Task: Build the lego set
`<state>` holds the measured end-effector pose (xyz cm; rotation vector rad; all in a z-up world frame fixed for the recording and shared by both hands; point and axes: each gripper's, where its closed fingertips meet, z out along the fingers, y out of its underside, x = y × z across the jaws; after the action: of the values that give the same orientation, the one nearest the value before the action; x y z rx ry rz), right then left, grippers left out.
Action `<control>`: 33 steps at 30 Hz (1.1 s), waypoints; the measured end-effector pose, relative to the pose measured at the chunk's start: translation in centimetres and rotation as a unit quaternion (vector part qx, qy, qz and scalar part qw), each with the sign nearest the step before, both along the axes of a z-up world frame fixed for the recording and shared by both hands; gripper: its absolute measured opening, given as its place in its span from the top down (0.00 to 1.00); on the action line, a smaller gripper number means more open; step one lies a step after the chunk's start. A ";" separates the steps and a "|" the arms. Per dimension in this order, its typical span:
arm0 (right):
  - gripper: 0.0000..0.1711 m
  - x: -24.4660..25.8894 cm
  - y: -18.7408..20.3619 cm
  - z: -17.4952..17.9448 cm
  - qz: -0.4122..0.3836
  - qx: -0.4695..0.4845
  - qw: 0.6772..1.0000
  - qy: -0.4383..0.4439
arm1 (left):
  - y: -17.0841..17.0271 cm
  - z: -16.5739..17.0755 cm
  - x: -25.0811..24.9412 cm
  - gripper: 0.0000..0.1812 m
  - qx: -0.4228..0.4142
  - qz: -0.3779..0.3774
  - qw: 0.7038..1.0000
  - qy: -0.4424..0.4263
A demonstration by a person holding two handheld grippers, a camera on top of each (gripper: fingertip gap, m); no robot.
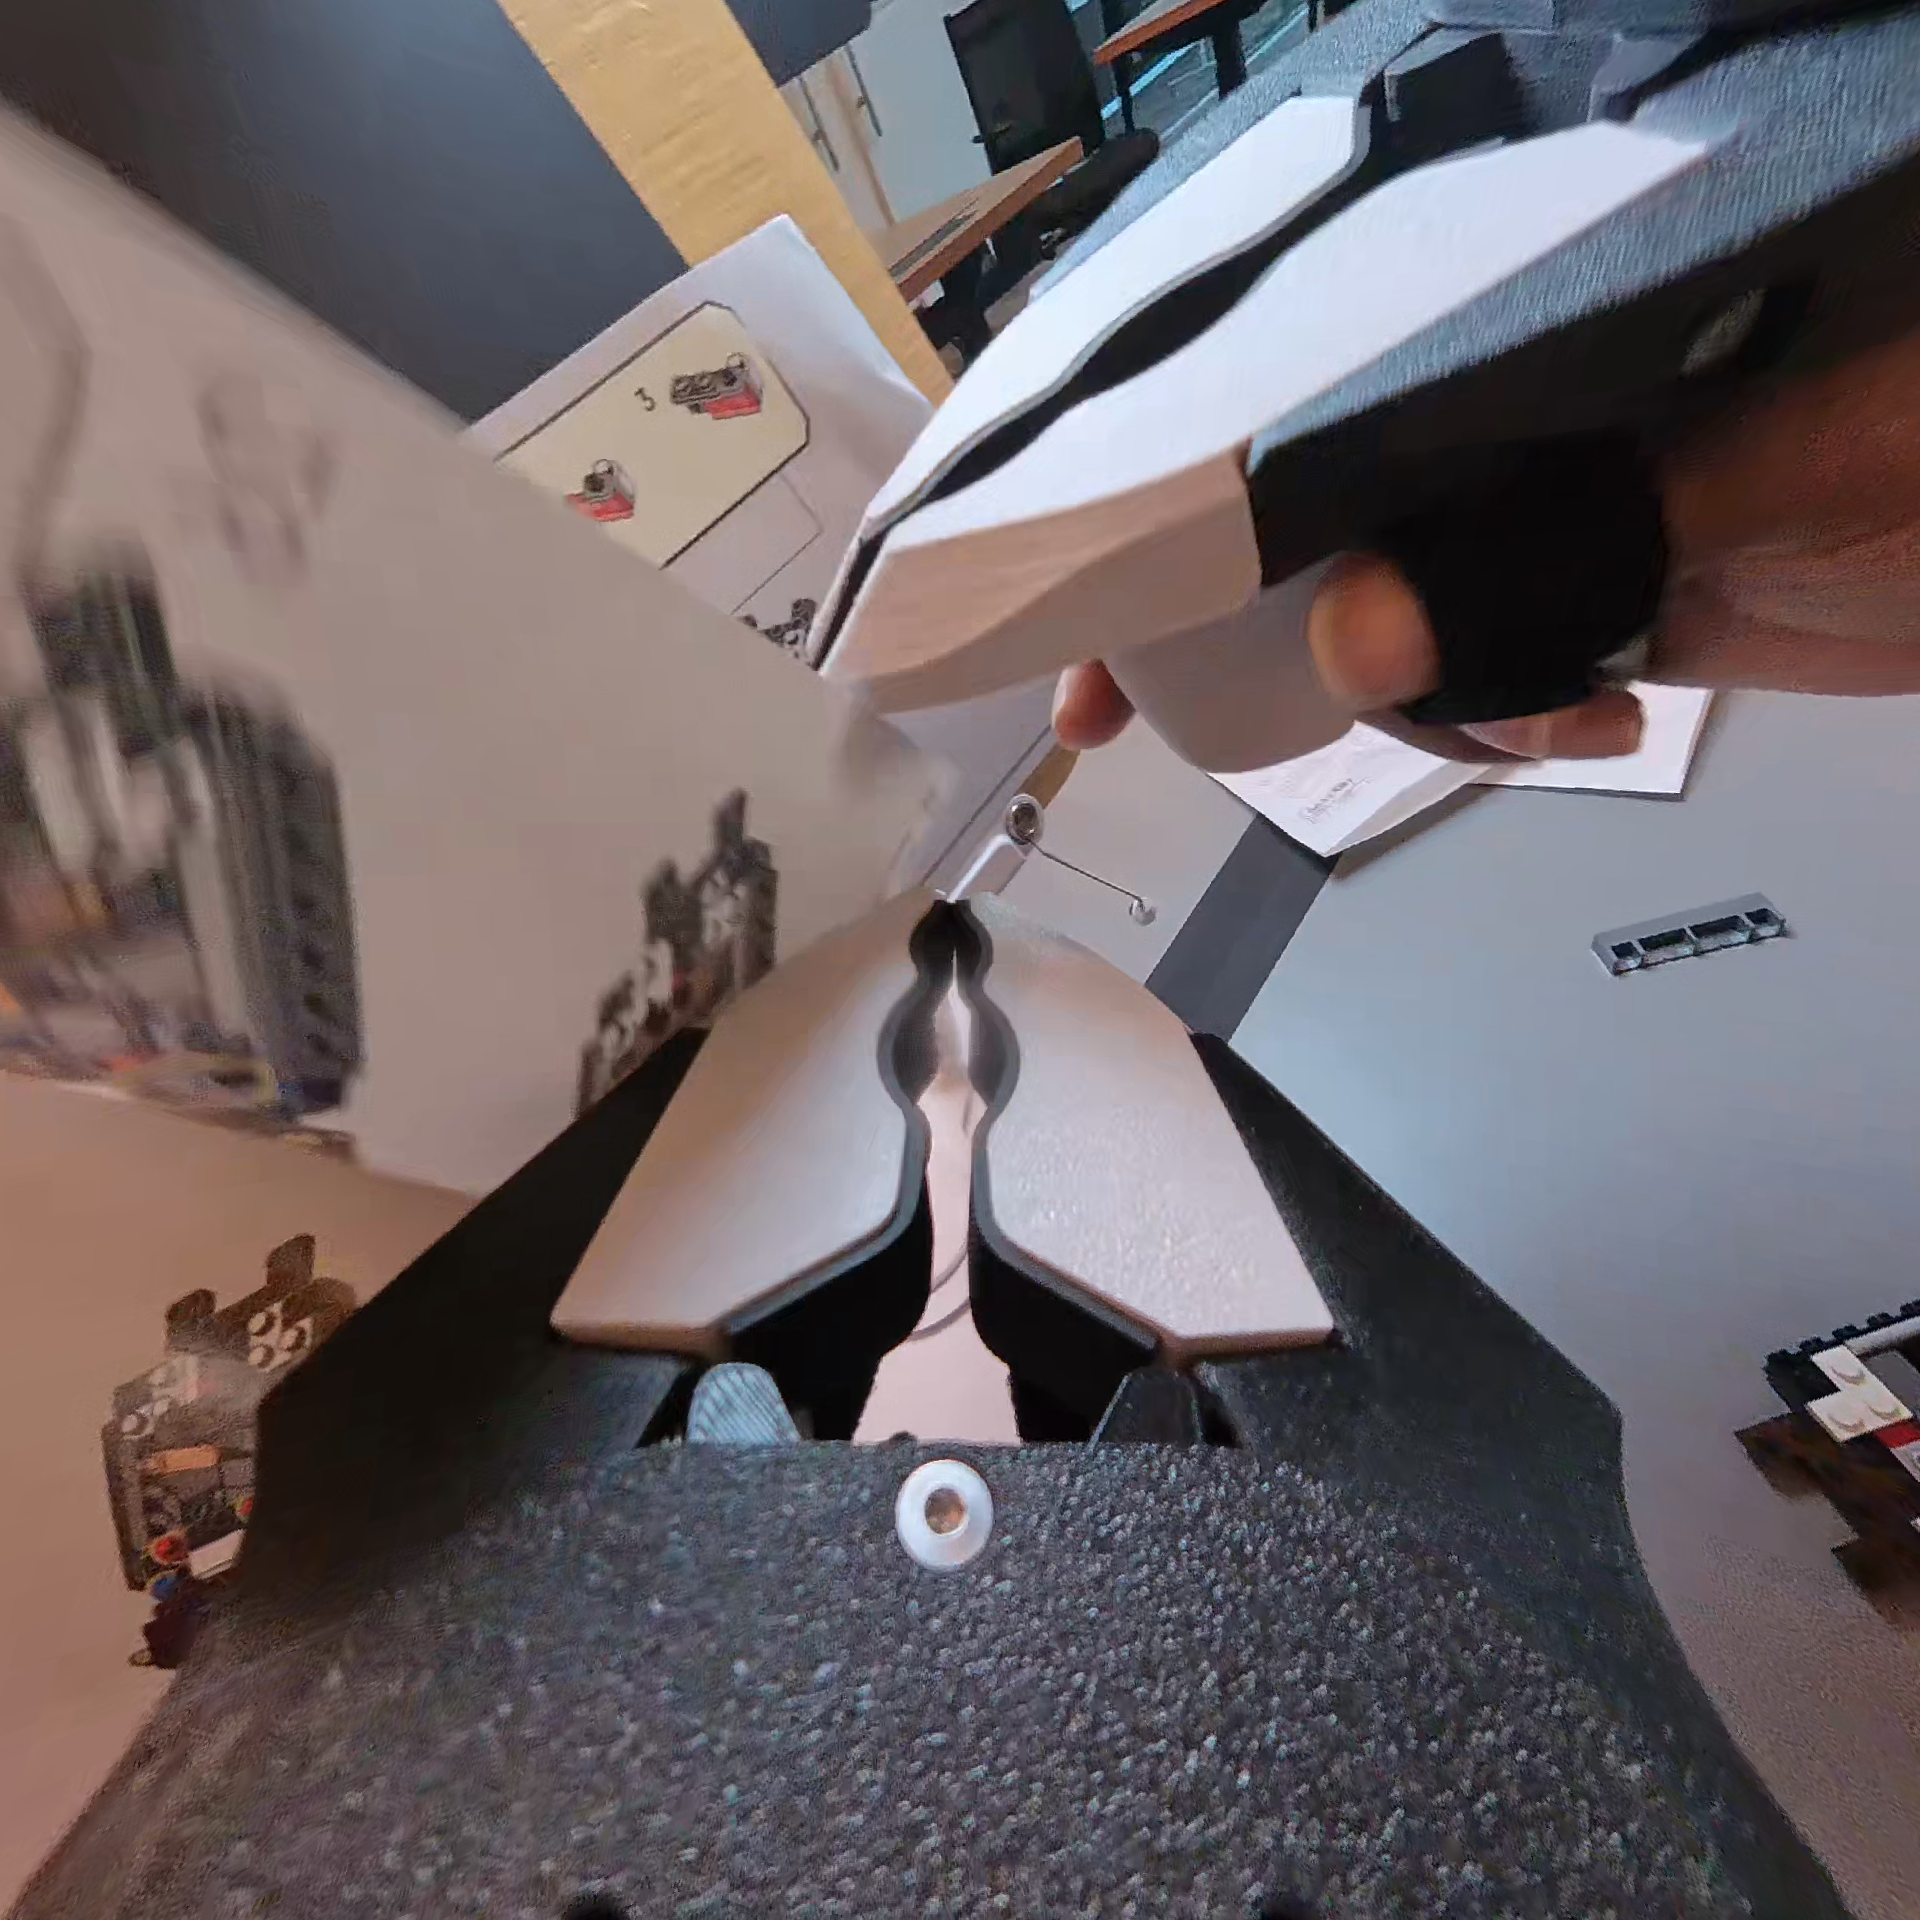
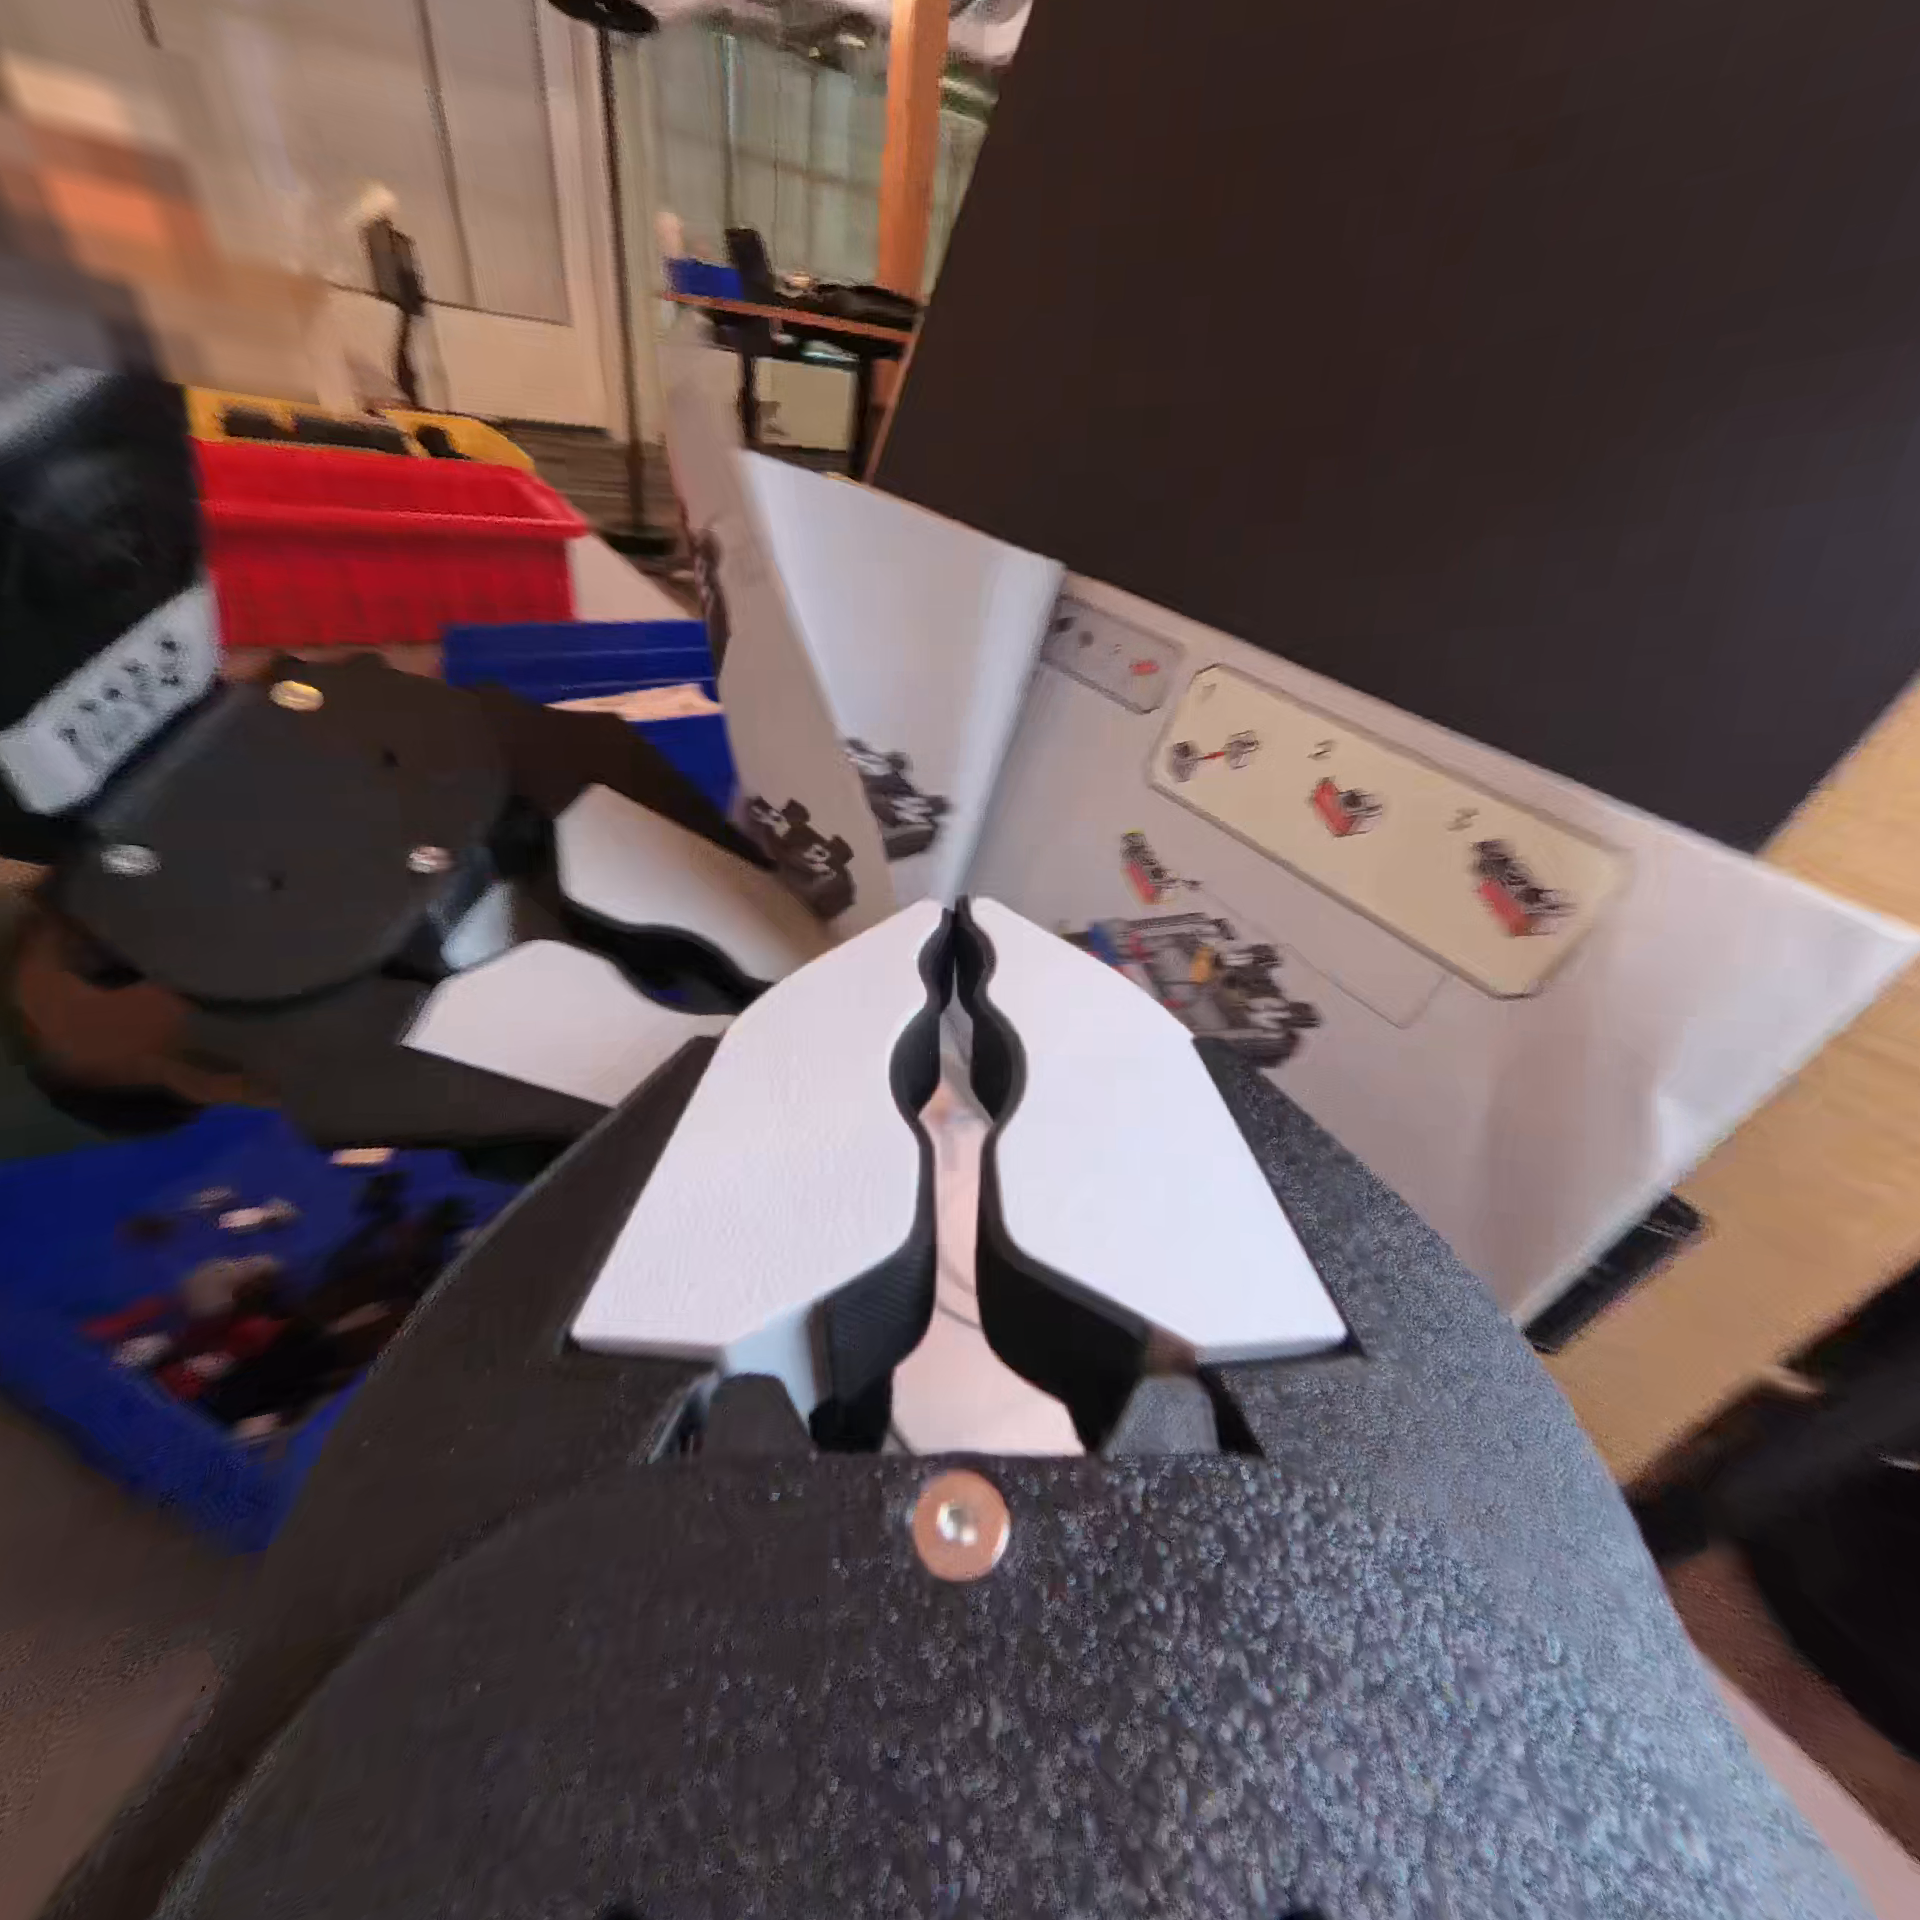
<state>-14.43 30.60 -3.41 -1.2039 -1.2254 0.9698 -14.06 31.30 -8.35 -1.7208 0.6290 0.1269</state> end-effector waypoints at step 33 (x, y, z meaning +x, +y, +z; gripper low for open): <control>0.94 6.9 12.0 -2.1 -0.325 -0.013 0.944 -0.055 | -1.4 -1.4 -13.3 1.00 -0.035 0.186 0.982 -0.009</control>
<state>-7.58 42.60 -5.50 -1.5606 -0.8011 0.4285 -27.36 29.88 -9.78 -1.8916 0.2959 0.3544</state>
